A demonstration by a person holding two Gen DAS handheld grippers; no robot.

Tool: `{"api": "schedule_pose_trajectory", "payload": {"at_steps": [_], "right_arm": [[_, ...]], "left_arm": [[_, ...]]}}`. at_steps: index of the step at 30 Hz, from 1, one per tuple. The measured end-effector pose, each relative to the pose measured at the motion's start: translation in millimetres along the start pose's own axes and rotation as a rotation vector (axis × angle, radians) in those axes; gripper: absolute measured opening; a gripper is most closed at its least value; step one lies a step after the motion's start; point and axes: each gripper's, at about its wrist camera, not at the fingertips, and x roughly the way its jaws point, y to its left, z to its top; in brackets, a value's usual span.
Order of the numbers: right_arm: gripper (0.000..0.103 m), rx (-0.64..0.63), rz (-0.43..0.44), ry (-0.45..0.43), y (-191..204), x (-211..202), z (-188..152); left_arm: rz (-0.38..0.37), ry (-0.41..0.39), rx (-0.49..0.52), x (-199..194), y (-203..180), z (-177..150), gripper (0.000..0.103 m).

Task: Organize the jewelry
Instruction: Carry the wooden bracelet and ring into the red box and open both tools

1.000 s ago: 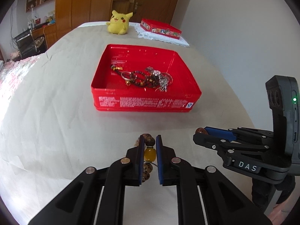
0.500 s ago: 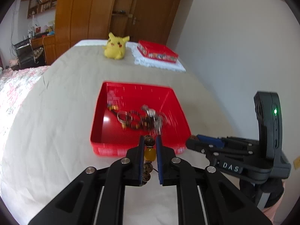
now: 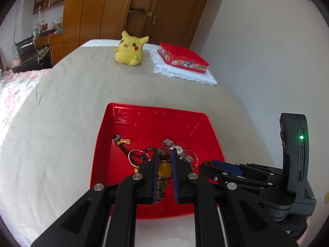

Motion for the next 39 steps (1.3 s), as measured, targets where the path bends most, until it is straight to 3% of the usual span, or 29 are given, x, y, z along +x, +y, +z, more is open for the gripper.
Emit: {"api": "schedule_pose_trajectory", "payload": {"at_steps": [5, 13, 15, 16, 28, 33, 37, 39], "right_arm": [[0.028, 0.013, -0.004, 0.045, -5, 29, 4], [0.030, 0.000, -0.037, 0.047, -3, 41, 7], [0.040, -0.004, -0.054, 0.034, -2, 40, 6], [0.044, -0.005, -0.062, 0.026, -2, 39, 6], [0.044, -0.001, -0.062, -0.013, -1, 21, 4], [0.044, 0.000, -0.072, -0.028, 1, 10, 0], [0.058, -0.006, -0.083, -0.054, 3, -2, -6], [0.071, -0.005, -0.094, -0.068, 3, -9, -9]], "left_arm": [[0.016, 0.039, -0.018, 33, 13, 1, 0.012], [0.025, 0.077, -0.033, 59, 22, -2, 0.012], [0.026, 0.084, -0.052, 61, 27, -2, 0.029], [0.030, 0.081, -0.056, 61, 28, -1, 0.044], [0.051, 0.056, -0.046, 45, 25, 0, 0.047], [0.075, 0.040, -0.040, 33, 25, -2, 0.061], [0.112, 0.009, -0.026, 13, 27, -8, 0.073], [0.128, -0.004, -0.023, 5, 28, -11, 0.077]]}}
